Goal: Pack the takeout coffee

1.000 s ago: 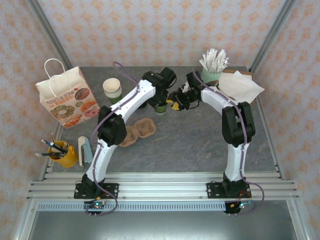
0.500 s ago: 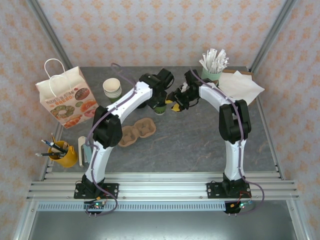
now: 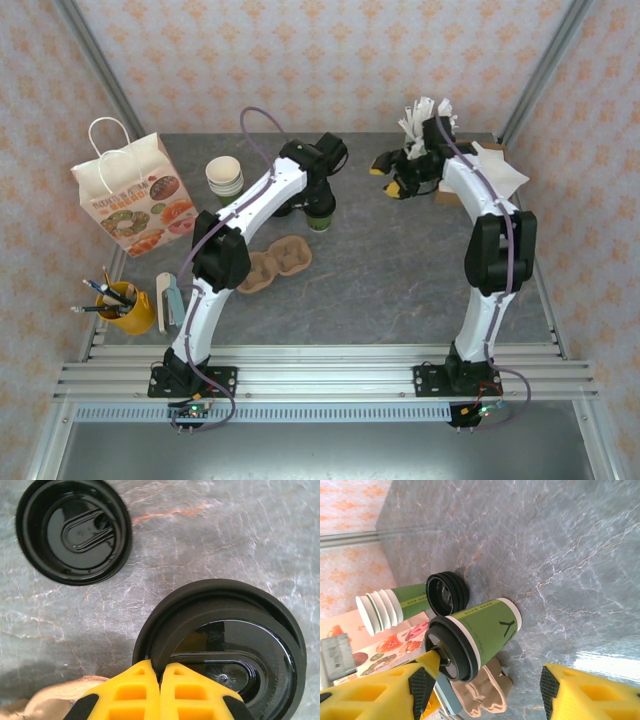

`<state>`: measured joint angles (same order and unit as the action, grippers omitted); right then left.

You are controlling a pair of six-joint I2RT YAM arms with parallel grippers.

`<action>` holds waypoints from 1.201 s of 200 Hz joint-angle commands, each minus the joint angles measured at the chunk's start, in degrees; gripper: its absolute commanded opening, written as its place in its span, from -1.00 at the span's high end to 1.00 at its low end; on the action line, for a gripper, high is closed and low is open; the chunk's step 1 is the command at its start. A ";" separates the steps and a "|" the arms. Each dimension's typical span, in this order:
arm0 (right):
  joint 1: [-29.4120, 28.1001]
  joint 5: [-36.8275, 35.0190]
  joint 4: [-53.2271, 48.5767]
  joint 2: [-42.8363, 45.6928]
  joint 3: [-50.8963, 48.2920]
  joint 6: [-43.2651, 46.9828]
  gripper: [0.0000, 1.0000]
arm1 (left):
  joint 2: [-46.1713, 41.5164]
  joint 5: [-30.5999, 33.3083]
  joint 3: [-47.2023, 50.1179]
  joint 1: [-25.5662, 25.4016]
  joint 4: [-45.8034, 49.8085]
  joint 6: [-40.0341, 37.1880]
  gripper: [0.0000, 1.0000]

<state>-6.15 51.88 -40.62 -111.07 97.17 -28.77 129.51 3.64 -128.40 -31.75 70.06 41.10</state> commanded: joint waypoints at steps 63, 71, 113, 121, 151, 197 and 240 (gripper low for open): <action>-0.26 12.72 -6.56 -0.83 -3.70 13.99 -0.35 | -3.13 -17.40 0.58 0.15 1.80 -39.58 1.00; -0.35 13.71 -7.04 -1.22 -3.73 14.60 -0.35 | -3.93 -18.98 1.88 0.02 0.37 -41.09 1.00; -1.78 18.93 -11.10 -3.52 -4.87 19.52 -0.28 | -7.87 -22.44 8.05 -1.72 -7.04 -50.26 1.00; -2.04 19.57 -11.66 -3.93 -5.29 19.97 -0.25 | -6.97 -23.13 6.72 -1.75 -5.58 -51.29 1.00; -3.77 21.06 -11.60 -5.43 -7.20 20.49 -0.17 | -6.41 -25.05 7.02 -1.80 -6.52 -52.60 1.00; -4.79 17.83 -9.47 -5.66 -8.68 19.03 -0.01 | -6.58 -23.60 8.34 -2.42 -9.00 -53.44 1.00; -4.79 15.56 -6.90 -4.74 -11.39 17.36 0.08 | -7.05 -20.40 11.41 -3.23 -11.43 -54.29 1.00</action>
<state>-10.79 70.76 -48.18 -116.95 87.74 -10.96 123.68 -18.63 -118.32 -34.48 61.63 -11.66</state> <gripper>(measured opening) 0.463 0.049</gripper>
